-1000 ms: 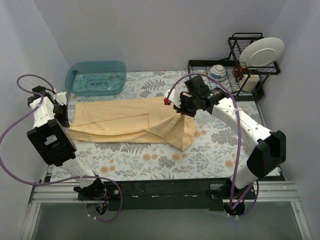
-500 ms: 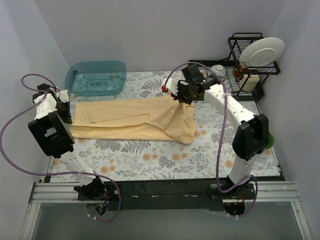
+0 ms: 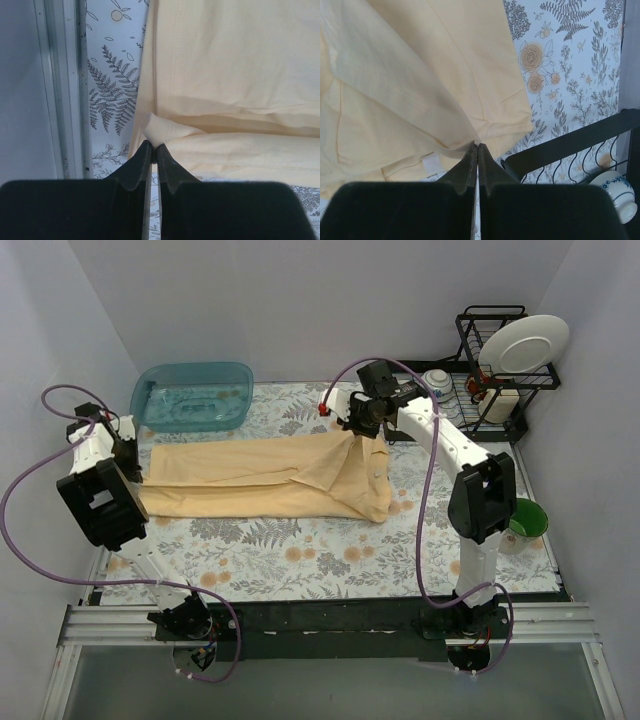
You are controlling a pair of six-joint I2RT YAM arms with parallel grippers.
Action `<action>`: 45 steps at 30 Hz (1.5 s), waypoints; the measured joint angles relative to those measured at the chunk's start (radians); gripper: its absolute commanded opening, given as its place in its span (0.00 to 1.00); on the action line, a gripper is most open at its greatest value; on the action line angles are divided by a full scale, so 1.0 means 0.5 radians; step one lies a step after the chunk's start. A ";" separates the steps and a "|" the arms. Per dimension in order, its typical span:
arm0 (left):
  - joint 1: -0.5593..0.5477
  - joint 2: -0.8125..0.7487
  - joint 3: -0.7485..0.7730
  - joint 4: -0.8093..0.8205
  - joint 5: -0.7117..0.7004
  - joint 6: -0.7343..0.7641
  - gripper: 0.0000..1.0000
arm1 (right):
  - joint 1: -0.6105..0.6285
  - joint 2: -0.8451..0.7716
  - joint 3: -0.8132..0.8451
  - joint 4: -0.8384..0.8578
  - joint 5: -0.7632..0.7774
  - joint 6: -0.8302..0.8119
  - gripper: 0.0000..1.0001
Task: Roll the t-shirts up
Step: Fold the T-shirt at the center of the board.
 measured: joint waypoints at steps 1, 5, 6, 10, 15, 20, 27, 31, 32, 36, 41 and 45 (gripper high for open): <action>0.000 0.000 0.011 0.001 0.000 -0.002 0.00 | -0.005 0.011 0.012 0.000 0.000 -0.004 0.01; -0.004 0.002 0.034 0.007 -0.005 -0.024 0.00 | -0.024 0.051 0.041 0.008 0.008 -0.015 0.01; -0.005 0.002 0.035 0.011 -0.009 -0.031 0.00 | -0.026 0.056 0.041 0.011 0.018 -0.018 0.01; -0.014 0.011 0.035 0.032 -0.024 -0.047 0.00 | -0.031 0.062 0.041 0.051 0.058 -0.024 0.01; -0.021 0.042 0.035 0.054 -0.039 -0.070 0.00 | -0.031 0.078 0.042 0.114 0.084 -0.025 0.01; -0.035 0.073 0.061 0.072 -0.046 -0.089 0.00 | -0.032 0.140 0.042 0.121 0.098 -0.025 0.01; -0.066 0.154 0.104 0.102 -0.065 -0.103 0.00 | -0.032 0.203 0.042 0.159 0.116 -0.025 0.01; -0.085 0.179 0.116 0.120 -0.093 -0.108 0.00 | -0.033 0.207 0.042 0.164 0.132 -0.025 0.01; -0.089 0.182 0.117 0.127 -0.098 -0.114 0.00 | -0.033 0.207 0.042 0.168 0.134 -0.025 0.01; -0.097 0.186 0.119 0.163 -0.118 -0.126 0.00 | -0.033 0.208 0.042 0.175 0.143 -0.031 0.01; -0.098 0.186 0.118 0.204 -0.140 -0.128 0.00 | -0.033 0.268 0.114 0.172 0.156 -0.039 0.01; -0.099 0.187 0.118 0.214 -0.150 -0.128 0.11 | -0.033 0.331 0.184 0.170 0.166 -0.038 0.01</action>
